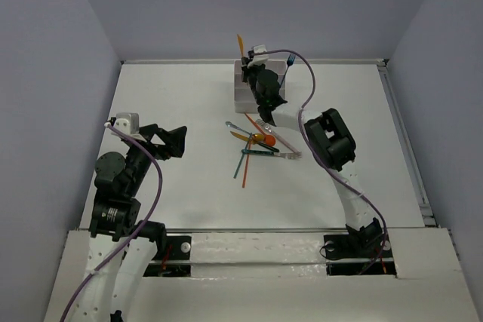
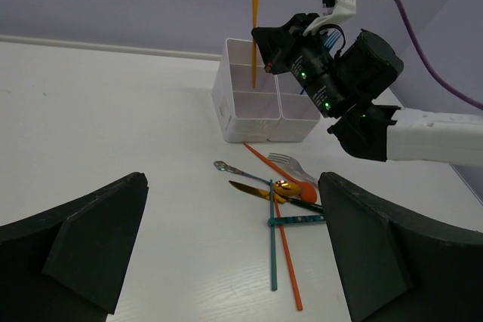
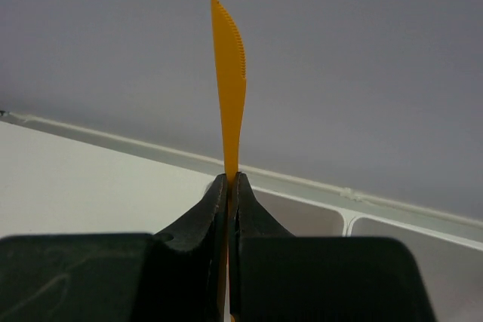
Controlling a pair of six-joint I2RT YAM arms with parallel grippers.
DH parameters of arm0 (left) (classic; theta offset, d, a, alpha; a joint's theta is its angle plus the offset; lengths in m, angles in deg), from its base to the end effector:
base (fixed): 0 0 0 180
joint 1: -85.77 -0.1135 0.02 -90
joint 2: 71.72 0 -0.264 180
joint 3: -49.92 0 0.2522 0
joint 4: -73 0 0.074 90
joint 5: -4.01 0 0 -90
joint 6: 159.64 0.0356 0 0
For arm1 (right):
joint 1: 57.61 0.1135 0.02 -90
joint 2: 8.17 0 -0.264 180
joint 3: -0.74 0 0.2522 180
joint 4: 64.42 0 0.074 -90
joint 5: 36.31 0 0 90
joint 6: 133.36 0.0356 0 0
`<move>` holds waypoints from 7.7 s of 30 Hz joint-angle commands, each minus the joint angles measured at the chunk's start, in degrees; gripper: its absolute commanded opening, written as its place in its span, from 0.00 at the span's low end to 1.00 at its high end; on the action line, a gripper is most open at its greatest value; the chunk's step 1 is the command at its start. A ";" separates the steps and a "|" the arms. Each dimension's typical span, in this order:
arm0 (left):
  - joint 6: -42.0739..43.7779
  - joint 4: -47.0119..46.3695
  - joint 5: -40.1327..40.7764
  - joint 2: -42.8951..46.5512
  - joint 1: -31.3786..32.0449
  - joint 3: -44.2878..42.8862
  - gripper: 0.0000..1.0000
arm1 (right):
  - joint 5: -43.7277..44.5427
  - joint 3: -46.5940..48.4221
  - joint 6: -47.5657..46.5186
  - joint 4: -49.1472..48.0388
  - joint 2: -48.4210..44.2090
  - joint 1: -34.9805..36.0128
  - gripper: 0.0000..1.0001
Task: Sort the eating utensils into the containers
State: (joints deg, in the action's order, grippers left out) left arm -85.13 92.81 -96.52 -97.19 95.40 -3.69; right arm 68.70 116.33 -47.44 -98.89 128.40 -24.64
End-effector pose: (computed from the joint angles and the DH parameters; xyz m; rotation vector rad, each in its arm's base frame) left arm 0.1092 -0.0251 0.3618 0.0796 1.4439 -0.4912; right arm 0.4686 0.2930 0.2300 -0.2118 1.3311 0.2510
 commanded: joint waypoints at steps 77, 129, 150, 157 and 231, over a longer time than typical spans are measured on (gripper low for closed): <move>0.10 -2.53 -3.01 0.69 -0.93 -0.22 0.99 | -23.70 -26.24 17.61 66.68 -26.89 6.32 0.44; 0.19 -2.35 -2.22 1.48 0.66 -0.22 0.99 | -7.82 -51.11 36.42 64.57 -43.94 7.90 1.00; 0.02 -2.26 -2.13 1.04 0.66 -0.13 0.99 | 3.71 -41.96 35.63 74.24 -32.68 10.27 0.51; 0.02 -2.44 -2.31 0.95 0.66 -0.13 0.99 | 4.59 -48.64 35.98 75.21 -37.43 10.27 0.29; 0.46 -2.79 -3.27 -0.19 -1.45 -0.31 0.99 | -1.21 -16.91 8.20 -7.05 -12.38 -10.03 0.00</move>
State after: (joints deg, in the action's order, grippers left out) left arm -85.13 92.61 -99.07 -97.34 94.28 -3.69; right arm 67.85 100.48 -40.14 -97.84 116.82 -35.02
